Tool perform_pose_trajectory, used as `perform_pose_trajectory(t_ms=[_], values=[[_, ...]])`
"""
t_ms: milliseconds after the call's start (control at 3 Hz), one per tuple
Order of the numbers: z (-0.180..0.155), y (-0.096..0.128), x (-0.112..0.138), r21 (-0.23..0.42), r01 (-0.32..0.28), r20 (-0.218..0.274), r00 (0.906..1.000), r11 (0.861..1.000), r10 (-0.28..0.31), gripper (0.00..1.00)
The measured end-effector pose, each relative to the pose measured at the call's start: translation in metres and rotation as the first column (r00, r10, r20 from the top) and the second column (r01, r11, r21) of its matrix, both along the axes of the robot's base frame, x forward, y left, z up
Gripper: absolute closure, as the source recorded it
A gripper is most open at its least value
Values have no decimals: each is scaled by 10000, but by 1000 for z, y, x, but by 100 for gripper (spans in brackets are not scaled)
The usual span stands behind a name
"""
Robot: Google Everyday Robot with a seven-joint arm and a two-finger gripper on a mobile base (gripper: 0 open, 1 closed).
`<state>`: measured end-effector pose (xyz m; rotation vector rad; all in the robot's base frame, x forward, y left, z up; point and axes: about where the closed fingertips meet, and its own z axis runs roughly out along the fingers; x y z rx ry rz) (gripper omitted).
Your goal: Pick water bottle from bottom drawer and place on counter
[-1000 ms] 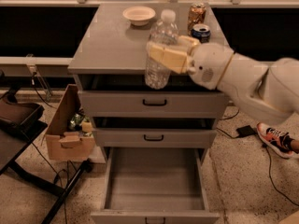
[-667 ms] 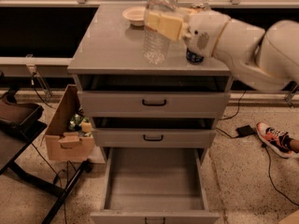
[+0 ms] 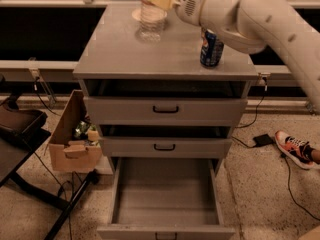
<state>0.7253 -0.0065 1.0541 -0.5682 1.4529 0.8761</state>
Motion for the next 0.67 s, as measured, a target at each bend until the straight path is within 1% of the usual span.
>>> perform_pose_trajectory(t_ms=[333, 667], values=[[-14, 49, 44, 103, -607, -275, 9978, 9981, 610, 100], [-34, 93, 73, -145, -1058, -579, 9928, 9943, 1048, 100]])
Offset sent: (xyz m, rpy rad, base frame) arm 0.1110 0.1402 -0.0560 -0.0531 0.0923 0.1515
